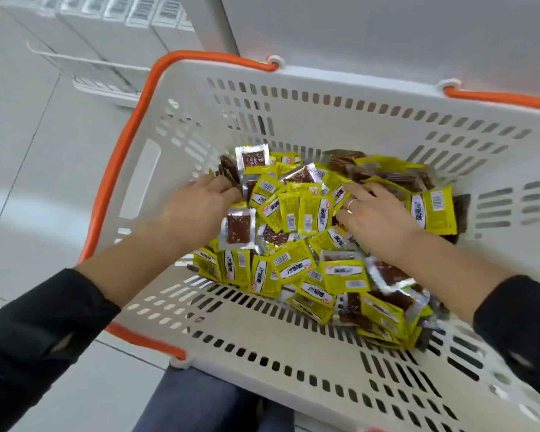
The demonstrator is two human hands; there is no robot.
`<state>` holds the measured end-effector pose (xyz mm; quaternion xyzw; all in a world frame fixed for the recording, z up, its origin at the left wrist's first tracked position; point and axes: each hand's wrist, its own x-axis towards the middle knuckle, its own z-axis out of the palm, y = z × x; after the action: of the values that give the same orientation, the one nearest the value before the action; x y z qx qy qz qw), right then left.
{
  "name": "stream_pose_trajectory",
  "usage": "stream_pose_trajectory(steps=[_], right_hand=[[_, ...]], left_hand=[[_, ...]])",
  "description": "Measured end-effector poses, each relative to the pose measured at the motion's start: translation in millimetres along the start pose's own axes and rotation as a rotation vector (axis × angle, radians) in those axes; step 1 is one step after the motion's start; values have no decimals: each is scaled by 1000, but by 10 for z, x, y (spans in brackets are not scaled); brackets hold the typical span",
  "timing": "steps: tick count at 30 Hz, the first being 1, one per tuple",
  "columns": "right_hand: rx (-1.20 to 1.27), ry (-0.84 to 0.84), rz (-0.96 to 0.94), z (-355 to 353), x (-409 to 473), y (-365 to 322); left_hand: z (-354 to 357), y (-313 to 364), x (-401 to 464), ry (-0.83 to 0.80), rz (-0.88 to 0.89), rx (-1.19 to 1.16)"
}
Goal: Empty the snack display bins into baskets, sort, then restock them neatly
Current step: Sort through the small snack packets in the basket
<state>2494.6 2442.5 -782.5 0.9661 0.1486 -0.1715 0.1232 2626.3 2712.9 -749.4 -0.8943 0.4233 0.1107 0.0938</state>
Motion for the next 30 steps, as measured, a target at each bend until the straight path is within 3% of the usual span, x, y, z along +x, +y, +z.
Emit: stream_pose_trajectory(steps=[6, 10, 14, 19, 24, 27, 30], right_hand=[[192, 29, -139, 12, -87, -199], [253, -131, -240, -54, -314, -436], [181, -335, -320, -198, -574, -449], [137, -355, -244, -180, -710, -324], [82, -399, -227, -240, -771, -364], [142, -226, -188, -297, -827, -248], [91, -410, -131, -285, -877, -149]], left_hand=[[75, 256, -138, 16, 418, -22], [208, 510, -209, -118, 583, 52], [267, 860, -82, -115, 656, 66], [330, 1251, 249, -371, 625, 304], [251, 942, 382, -396, 464, 373], [215, 736, 389, -378, 368, 390], [235, 714, 393, -381, 338, 392]])
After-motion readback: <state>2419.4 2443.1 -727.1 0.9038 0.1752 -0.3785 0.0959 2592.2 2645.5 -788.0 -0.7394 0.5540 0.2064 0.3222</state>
